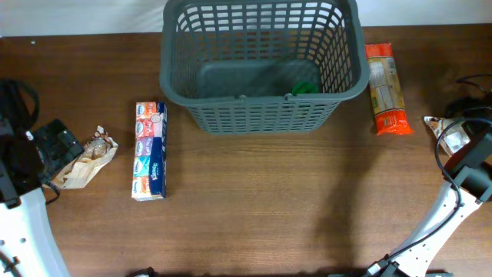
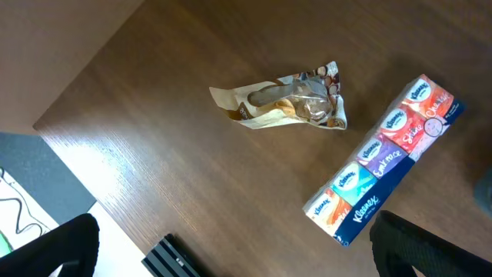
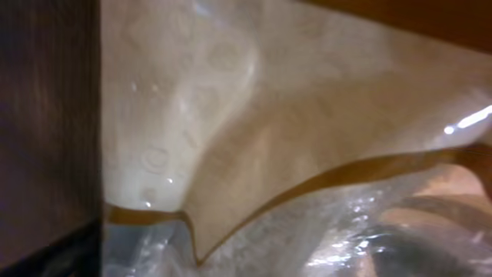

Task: Pack container
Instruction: 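Grasp the clear plastic bag at the right edge with the right gripper, then lift the plastic bag and carry it over the basket with the right gripper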

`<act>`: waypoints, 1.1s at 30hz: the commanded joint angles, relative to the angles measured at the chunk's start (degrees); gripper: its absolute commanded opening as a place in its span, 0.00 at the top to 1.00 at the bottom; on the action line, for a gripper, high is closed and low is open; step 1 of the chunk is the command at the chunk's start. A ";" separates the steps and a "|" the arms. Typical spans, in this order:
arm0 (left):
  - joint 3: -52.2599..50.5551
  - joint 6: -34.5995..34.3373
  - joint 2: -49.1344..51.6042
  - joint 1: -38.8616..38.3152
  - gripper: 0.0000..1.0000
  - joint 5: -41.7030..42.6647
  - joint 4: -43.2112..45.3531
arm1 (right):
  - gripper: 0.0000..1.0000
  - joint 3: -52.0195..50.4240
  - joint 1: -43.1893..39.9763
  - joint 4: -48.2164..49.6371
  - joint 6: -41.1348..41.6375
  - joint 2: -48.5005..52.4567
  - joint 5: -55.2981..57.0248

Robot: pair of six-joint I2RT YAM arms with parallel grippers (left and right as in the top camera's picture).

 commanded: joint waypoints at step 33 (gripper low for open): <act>0.15 -0.55 0.13 0.39 0.01 0.37 1.38 | 0.96 19.30 0.74 -10.86 -9.73 -8.07 -12.85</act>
